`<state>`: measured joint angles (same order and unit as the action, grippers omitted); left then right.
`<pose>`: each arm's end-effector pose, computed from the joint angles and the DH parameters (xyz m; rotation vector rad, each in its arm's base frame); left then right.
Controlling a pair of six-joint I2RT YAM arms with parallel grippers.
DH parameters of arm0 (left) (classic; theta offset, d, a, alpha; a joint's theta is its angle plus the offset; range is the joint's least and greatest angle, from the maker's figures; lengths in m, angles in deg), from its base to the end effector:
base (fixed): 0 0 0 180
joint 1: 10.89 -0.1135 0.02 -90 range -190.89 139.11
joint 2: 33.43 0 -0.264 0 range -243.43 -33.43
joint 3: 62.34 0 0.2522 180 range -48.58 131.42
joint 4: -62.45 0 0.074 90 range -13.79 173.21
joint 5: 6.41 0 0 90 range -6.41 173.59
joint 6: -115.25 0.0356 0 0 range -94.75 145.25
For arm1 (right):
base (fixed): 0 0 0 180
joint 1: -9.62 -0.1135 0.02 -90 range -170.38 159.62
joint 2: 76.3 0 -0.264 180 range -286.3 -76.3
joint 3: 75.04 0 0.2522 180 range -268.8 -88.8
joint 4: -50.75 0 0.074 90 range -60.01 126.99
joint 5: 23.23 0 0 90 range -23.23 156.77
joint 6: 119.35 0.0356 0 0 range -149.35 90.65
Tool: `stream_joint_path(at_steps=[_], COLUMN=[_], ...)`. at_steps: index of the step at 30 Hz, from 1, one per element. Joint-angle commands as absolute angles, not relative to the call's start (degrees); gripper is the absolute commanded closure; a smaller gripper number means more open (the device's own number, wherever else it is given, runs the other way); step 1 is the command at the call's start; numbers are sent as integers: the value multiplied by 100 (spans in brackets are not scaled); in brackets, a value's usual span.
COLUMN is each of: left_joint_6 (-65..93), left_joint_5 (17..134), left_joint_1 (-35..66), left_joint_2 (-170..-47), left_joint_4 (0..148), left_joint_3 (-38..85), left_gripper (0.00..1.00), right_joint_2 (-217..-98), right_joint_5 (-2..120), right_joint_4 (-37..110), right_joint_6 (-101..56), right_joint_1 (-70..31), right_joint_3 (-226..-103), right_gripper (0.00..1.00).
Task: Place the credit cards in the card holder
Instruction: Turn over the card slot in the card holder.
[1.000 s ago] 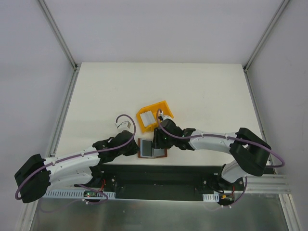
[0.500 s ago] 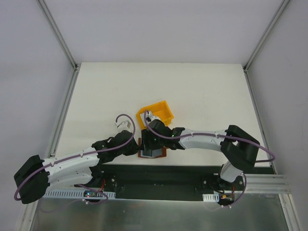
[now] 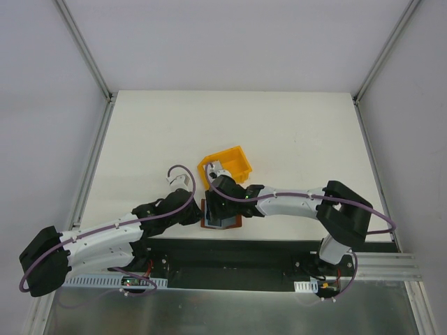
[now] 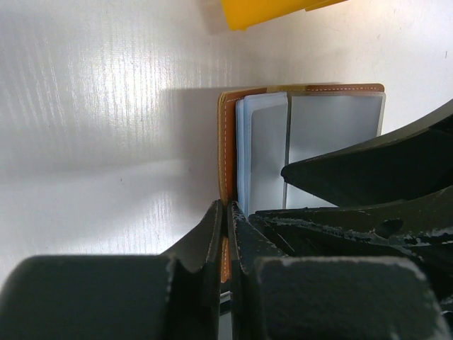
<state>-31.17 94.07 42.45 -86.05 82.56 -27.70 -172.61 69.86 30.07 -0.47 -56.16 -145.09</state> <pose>0.1159 -0.1449 0.1782 -0.1684 2.3521 -0.8137 0.1453 0.3184 0.1843 -0.7689 2.3891 0.6821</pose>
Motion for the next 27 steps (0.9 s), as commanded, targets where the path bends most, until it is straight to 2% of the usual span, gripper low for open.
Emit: stream_joint_path(at_steps=[1,11,27], left_joint_6=[-3170,-3170,-3206], left_joint_5=[9317,9308,9378], left_joint_1=[4307,4307,4316], left_joint_2=[-8502,-8485,-8388], left_joint_4=[8245,8227,8245], left_joint_3=[-2617,-2590,-2784], left_gripper=[100,100,100], right_joint_2=[-17341,-17543,-17148], right_joint_5=[7064,7142,7775], right_joint_4=[2925,2698,1968], right_joint_6=[-123,-132,-378], right_joint_1=[-5656,-5692,-5832], right_joint_3=[-14760,-14944,-15155], right_gripper=[48,46,58])
